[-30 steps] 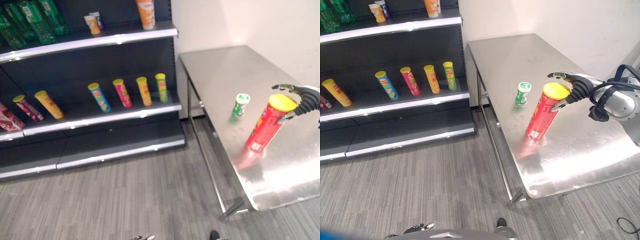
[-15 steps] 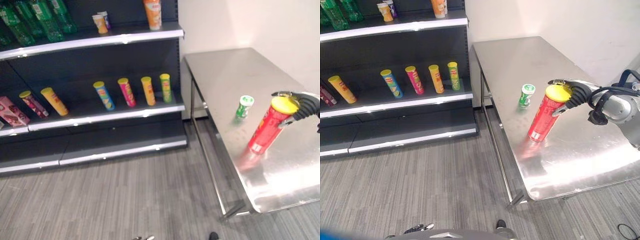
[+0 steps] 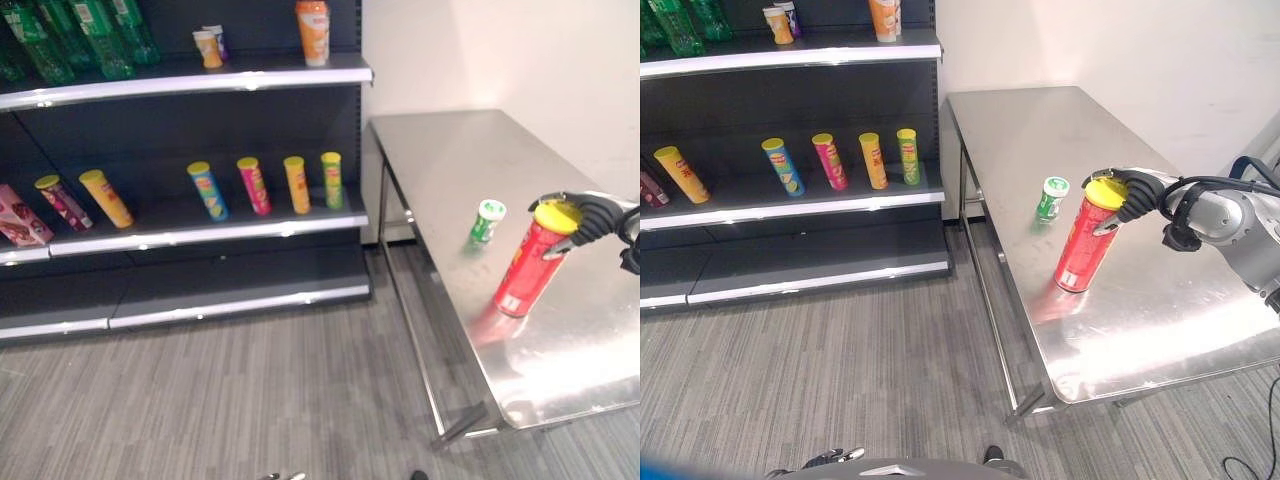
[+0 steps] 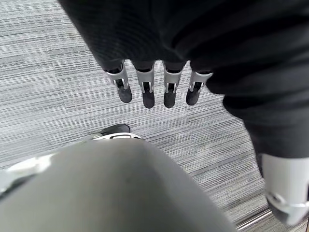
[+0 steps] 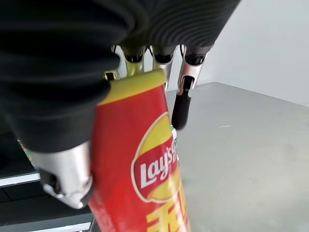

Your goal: Put the goods on the table back onto the shelves and tidy them up.

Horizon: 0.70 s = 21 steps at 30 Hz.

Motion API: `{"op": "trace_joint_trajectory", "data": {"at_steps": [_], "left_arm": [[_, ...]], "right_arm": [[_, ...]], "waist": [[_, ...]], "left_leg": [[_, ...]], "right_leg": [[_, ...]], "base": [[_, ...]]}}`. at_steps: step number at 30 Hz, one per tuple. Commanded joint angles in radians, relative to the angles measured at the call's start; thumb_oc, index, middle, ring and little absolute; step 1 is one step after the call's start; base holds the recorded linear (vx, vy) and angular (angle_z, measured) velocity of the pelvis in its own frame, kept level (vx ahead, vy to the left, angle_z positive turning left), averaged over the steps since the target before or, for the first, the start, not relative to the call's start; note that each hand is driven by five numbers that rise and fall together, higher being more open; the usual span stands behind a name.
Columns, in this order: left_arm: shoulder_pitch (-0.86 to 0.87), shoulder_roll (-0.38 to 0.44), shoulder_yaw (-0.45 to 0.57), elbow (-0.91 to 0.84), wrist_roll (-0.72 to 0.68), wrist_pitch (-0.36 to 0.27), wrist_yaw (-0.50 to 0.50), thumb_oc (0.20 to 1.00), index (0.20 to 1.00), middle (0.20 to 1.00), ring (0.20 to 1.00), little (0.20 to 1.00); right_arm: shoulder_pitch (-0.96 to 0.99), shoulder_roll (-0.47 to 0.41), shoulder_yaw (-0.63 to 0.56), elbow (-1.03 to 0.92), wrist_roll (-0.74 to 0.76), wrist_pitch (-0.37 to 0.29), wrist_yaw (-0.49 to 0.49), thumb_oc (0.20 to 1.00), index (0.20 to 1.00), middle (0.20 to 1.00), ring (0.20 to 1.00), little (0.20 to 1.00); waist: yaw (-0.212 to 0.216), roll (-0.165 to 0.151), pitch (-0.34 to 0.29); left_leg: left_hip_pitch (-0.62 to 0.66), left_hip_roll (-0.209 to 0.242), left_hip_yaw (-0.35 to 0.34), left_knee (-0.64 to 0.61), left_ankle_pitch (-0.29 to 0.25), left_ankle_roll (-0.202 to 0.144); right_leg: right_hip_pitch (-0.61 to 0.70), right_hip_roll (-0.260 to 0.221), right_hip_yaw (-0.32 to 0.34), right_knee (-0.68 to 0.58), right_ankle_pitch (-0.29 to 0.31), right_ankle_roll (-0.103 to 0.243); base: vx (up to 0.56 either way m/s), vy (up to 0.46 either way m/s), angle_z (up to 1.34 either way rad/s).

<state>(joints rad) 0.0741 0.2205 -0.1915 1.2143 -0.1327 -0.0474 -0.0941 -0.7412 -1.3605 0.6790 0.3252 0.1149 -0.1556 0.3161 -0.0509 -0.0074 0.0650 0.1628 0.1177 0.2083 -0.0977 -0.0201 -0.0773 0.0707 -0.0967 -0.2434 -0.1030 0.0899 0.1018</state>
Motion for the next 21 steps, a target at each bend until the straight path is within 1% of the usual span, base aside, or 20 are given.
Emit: {"op": "trace_joint_trajectory", "data": {"at_steps": [1, 3, 4, 5, 6, 7, 8, 13, 15, 18, 19, 21], "left_arm": [[-0.053, 0.038, -0.036, 0.029, 0.025, -0.033, -0.009, 1.000, 1.000, 1.000, 1.000, 1.000], [-0.053, 0.038, -0.034, 0.029, 0.025, -0.032, -0.008, 1.000, 1.000, 1.000, 1.000, 1.000], [-0.049, 0.035, -0.024, 0.029, 0.027, -0.030, -0.006, 1.000, 1.000, 1.000, 1.000, 1.000], [-0.049, 0.036, -0.025, 0.029, 0.027, -0.030, -0.006, 1.000, 1.000, 1.000, 1.000, 1.000], [-0.046, 0.033, -0.015, 0.032, 0.032, -0.030, -0.004, 1.000, 1.000, 1.000, 1.000, 1.000], [-0.046, 0.035, -0.017, 0.032, 0.032, -0.030, -0.004, 1.000, 1.000, 1.000, 1.000, 1.000], [-0.045, 0.033, -0.011, 0.033, 0.038, -0.031, -0.001, 1.000, 1.000, 1.000, 1.000, 1.000], [-0.041, 0.036, 0.001, 0.022, 0.041, -0.033, -0.001, 1.000, 1.000, 1.000, 1.000, 1.000], [-0.040, 0.037, 0.008, 0.018, 0.042, -0.035, 0.000, 1.000, 1.000, 1.000, 1.000, 1.000], [-0.037, 0.039, 0.025, 0.016, 0.041, -0.037, 0.003, 1.000, 1.000, 1.000, 1.000, 1.000], [-0.037, 0.042, 0.029, 0.014, 0.042, -0.037, 0.004, 1.000, 1.000, 1.000, 1.000, 1.000], [-0.031, 0.043, 0.042, 0.010, 0.044, -0.038, 0.006, 1.000, 1.000, 1.000, 1.000, 1.000]], "right_arm": [[-0.033, -0.001, 0.055, -0.031, -0.018, -0.020, -0.003, 0.200, 0.200, 0.200, 0.200, 0.200], [-0.012, -0.013, 0.023, -0.058, -0.030, -0.025, -0.018, 0.200, 0.200, 0.200, 0.200, 0.200], [0.017, -0.037, -0.021, -0.090, -0.059, -0.034, -0.041, 0.200, 0.200, 0.200, 0.200, 0.200], [0.024, -0.037, -0.028, -0.092, -0.060, -0.034, -0.041, 0.200, 0.200, 0.200, 0.200, 0.200], [0.050, -0.049, -0.071, -0.117, -0.078, -0.039, -0.059, 0.200, 0.200, 0.200, 0.200, 0.200], [0.061, -0.049, -0.081, -0.119, -0.079, -0.039, -0.059, 0.200, 0.200, 0.200, 0.200, 0.200], [0.112, -0.058, -0.152, -0.148, -0.087, -0.047, -0.078, 0.200, 0.200, 0.200, 0.200, 0.200], [0.199, -0.082, -0.279, -0.186, -0.119, -0.058, -0.119, 0.200, 0.200, 0.200, 0.200, 0.200], [0.242, -0.087, -0.351, -0.217, -0.117, -0.064, -0.140, 0.200, 0.200, 0.200, 0.200, 0.200], [0.327, -0.092, -0.501, -0.297, -0.099, -0.076, -0.170, 0.200, 0.200, 0.200, 0.200, 0.200], [0.381, -0.092, -0.582, -0.332, -0.100, -0.080, -0.181, 0.200, 0.200, 0.200, 0.200, 0.200], [0.432, -0.082, -0.677, -0.379, -0.101, -0.087, -0.202, 0.200, 0.200, 0.200, 0.200, 0.200]], "waist": [[0.012, -0.059, -0.002], [0.010, -0.060, -0.002], [0.004, -0.058, -0.002], [0.005, -0.059, -0.002], [-0.001, -0.057, -0.002], [0.001, -0.058, -0.001], [-0.004, -0.058, -0.001], [-0.011, -0.054, -0.001], [-0.016, -0.052, -0.001], [-0.025, -0.050, -0.002], [-0.025, -0.051, -0.002], [-0.028, -0.049, -0.003]], "left_leg": [[-0.035, 0.001, 0.080, 0.010, 0.037, -0.051], [-0.034, 0.002, 0.081, 0.010, 0.036, -0.051], [-0.032, 0.003, 0.081, 0.010, 0.035, -0.050], [-0.032, 0.003, 0.081, 0.010, 0.035, -0.050], [-0.031, 0.004, 0.083, 0.010, 0.033, -0.049], [-0.031, 0.004, 0.083, 0.010, 0.033, -0.049], [-0.029, 0.004, 0.084, 0.010, 0.032, -0.050], [-0.026, 0.007, 0.086, 0.011, 0.030, -0.050], [-0.025, 0.008, 0.087, 0.012, 0.030, -0.050], [-0.024, 0.009, 0.086, 0.015, 0.028, -0.049], [-0.023, 0.010, 0.085, 0.017, 0.026, -0.050], [-0.023, 0.013, 0.084, 0.024, 0.022, -0.050]], "right_leg": [[0.080, 0.032, -0.016, 0.018, -0.143, 0.019], [0.080, 0.032, -0.014, 0.018, -0.143, 0.019], [0.079, 0.033, -0.013, 0.019, -0.144, 0.019], [0.079, 0.033, -0.013, 0.019, -0.144, 0.019], [0.078, 0.034, -0.011, 0.020, -0.144, 0.019], [0.078, 0.034, -0.011, 0.020, -0.144, 0.019], [0.078, 0.035, -0.008, 0.020, -0.144, 0.019], [0.079, 0.037, -0.005, 0.021, -0.146, 0.017], [0.079, 0.039, -0.004, 0.021, -0.147, 0.017], [0.079, 0.042, 0.000, 0.021, -0.149, 0.015], [0.078, 0.043, 0.001, 0.022, -0.150, 0.014], [0.079, 0.045, 0.006, 0.022, -0.153, 0.011]], "base": [[0.00, 0.000, 0.00], [0.00, 0.000, 0.00], [0.00, 0.000, 0.00], [0.00, 0.000, 0.00], [0.00, 0.000, 0.00], [0.00, 0.000, 0.00], [0.00, 0.000, 0.00], [-0.01, -0.012, -0.03], [0.00, -0.010, -0.02], [0.00, -0.022, -0.03], [0.00, -0.036, -0.03], [-0.01, -0.048, 0.00]]}}
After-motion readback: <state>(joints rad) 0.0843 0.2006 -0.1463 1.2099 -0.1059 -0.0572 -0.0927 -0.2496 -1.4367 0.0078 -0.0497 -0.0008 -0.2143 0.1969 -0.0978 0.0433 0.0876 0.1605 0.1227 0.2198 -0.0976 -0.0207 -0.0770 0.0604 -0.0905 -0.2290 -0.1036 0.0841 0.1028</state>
